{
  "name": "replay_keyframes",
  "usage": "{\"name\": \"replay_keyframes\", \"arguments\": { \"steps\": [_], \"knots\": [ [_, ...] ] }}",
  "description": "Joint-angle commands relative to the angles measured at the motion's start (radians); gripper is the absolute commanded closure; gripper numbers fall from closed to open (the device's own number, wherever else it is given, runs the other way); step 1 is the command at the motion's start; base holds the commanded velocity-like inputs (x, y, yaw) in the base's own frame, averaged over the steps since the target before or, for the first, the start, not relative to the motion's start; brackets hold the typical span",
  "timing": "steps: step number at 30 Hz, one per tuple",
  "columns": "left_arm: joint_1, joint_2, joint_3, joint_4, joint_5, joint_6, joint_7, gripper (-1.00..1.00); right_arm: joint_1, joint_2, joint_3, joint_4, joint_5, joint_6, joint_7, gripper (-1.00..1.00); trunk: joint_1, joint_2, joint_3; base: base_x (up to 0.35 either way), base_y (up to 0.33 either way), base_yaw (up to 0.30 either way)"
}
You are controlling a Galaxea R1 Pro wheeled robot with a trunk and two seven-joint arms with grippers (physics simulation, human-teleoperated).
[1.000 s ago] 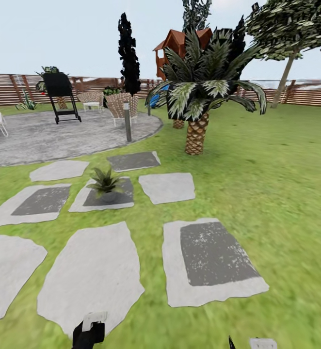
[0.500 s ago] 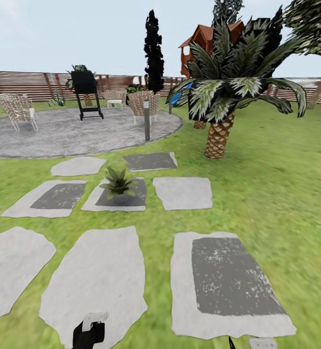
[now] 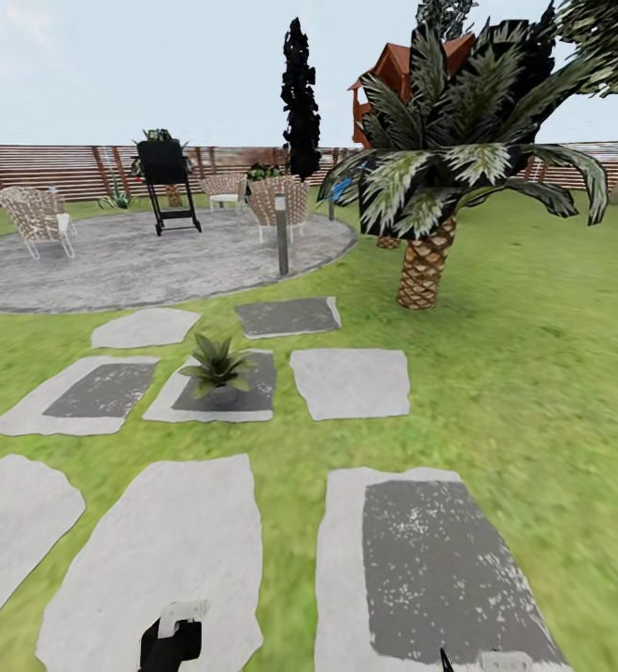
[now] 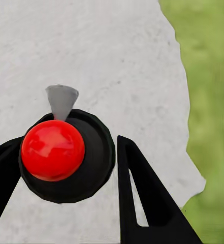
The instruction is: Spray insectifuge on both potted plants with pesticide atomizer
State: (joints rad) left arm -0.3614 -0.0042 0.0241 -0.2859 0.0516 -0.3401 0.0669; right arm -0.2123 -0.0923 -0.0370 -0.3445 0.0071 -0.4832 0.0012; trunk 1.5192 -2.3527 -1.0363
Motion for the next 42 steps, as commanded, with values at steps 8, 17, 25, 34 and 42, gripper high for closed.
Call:
{"name": "replay_keyframes", "arguments": {
  "steps": [8, 17, 25, 34, 42],
  "knots": [
    [0.0, 0.0, 0.002, 0.001, 0.006, -0.003, -0.001, 1.0, -0.001, 0.0, -0.003, 0.001, 0.001, -0.002, 0.0, -1.0, 0.0, 0.0, -0.001, 0.279, -0.167, 0.0],
    [-0.001, 0.0, 0.002, 0.001, 0.007, -0.003, -0.001, 1.0, 0.0, 0.0, -0.002, 0.001, 0.001, -0.002, 0.0, -1.0, 0.0, 0.0, -0.001, 0.279, -0.167, 0.113],
    [0.0, 0.0, 0.002, 0.001, 0.007, -0.002, -0.001, 1.0, -0.001, 0.0, -0.001, 0.001, 0.001, -0.002, 0.0, -1.0, 0.0, 0.0, -0.001, 0.279, -0.167, 0.27],
    [-0.001, 0.0, 0.002, 0.001, 0.007, -0.002, -0.001, 1.0, 0.0, 0.0, -0.001, 0.001, 0.001, -0.002, 0.0, -1.0, 0.0, 0.0, -0.001, 0.279, -0.167, 0.275],
    [-0.001, 0.0, 0.002, 0.001, 0.007, -0.002, -0.001, 1.0, -0.001, 0.0, -0.001, 0.001, 0.001, -0.002, 0.0, -1.0, 0.0, 0.0, -0.001, 0.279, -0.167, 0.275]
  ]
}}
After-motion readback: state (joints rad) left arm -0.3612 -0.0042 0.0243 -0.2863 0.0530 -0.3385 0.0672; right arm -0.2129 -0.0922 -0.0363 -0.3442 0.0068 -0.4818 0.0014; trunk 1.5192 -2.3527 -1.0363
